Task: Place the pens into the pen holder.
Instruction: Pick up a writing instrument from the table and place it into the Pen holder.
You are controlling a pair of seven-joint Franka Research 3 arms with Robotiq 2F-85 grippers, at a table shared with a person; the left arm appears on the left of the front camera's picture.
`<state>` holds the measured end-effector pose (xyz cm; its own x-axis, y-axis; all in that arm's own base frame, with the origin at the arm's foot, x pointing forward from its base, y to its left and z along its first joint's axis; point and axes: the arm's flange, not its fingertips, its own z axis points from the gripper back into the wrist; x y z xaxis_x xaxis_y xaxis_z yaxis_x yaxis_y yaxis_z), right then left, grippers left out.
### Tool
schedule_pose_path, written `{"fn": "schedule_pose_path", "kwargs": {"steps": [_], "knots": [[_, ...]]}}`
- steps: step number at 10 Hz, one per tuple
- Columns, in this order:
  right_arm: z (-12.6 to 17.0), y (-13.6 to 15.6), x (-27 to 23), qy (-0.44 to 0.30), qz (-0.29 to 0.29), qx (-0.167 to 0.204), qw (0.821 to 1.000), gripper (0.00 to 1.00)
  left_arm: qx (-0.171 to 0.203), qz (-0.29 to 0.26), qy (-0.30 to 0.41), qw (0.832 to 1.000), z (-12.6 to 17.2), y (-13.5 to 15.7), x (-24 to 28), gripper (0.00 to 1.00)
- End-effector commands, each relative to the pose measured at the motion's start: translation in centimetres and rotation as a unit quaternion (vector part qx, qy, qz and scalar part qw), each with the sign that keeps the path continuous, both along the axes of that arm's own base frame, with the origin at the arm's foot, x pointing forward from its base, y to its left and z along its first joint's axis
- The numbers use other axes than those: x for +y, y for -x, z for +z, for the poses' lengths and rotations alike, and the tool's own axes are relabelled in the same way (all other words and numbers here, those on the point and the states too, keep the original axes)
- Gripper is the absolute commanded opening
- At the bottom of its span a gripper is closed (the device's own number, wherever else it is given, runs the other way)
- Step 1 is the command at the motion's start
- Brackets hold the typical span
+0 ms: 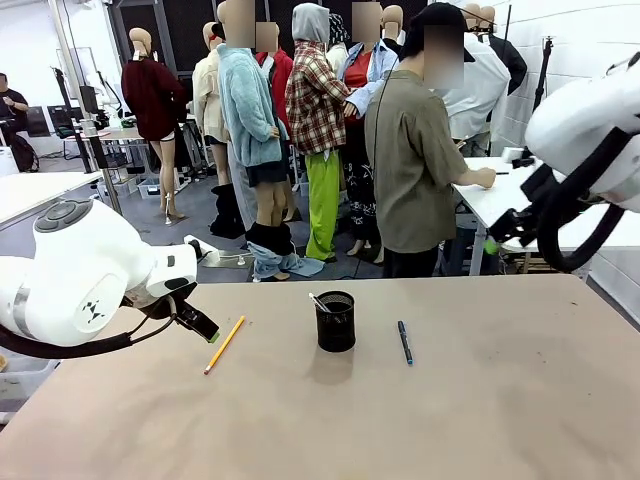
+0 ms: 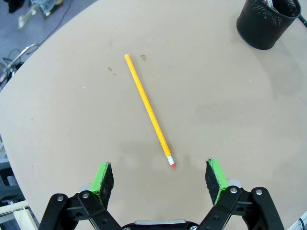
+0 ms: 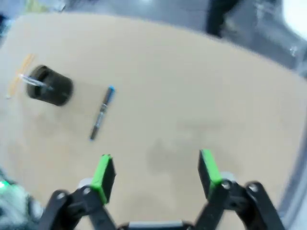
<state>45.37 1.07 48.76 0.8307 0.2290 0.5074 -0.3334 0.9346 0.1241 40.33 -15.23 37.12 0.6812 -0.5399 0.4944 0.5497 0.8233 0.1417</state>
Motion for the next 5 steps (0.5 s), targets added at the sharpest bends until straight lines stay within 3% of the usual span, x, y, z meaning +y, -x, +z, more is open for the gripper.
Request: {"fn": "schedule_pose_path", "kwargs": {"steps": [1,3,5], "knots": [[3.3,0.8,0.9,0.017,-0.127,0.095,0.987,0.86,0.000,0.001,0.001,1.000,0.0,0.0,0.2,1.00],[3.4,1.2,-0.6,0.041,-0.157,0.176,0.971,0.86,0.000,0.001,0.001,1.000,0.0,0.0,0.2,1.00],[2.7,0.8,-1.5,0.059,-0.172,0.209,0.961,0.86,0.000,0.001,0.001,1.000,0.0,0.0,0.2,1.00]]}}
